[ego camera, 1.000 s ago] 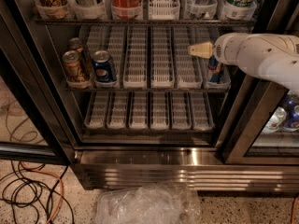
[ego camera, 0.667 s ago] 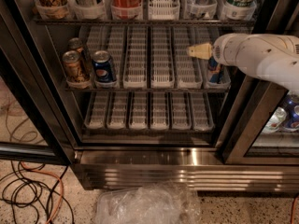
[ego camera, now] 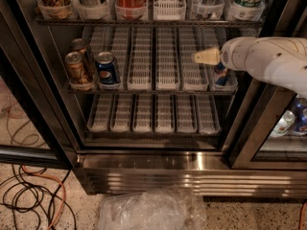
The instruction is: Pick redbull can from middle shelf of fridge
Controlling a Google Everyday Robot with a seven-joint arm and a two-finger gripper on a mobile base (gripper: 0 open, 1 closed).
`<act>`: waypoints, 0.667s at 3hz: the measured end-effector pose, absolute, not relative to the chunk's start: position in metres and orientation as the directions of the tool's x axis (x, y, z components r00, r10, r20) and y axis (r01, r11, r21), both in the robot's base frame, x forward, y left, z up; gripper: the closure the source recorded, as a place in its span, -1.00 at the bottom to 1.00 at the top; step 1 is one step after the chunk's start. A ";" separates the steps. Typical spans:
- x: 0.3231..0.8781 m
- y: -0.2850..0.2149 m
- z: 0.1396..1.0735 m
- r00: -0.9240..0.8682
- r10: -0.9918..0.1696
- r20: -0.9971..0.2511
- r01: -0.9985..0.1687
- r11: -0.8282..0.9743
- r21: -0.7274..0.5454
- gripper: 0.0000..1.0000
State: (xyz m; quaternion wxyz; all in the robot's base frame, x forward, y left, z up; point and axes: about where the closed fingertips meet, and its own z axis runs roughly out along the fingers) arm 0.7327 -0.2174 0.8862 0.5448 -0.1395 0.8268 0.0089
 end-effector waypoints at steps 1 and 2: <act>0.731 -0.220 0.884 -0.371 -0.233 -0.899 -0.241 0.959 -0.149 -0.92; 0.728 -0.223 0.881 -0.373 -0.254 -0.892 -0.243 0.955 -0.170 -0.55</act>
Offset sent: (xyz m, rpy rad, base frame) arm -0.0241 -0.0145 -0.0524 -0.1758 0.0217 -0.0017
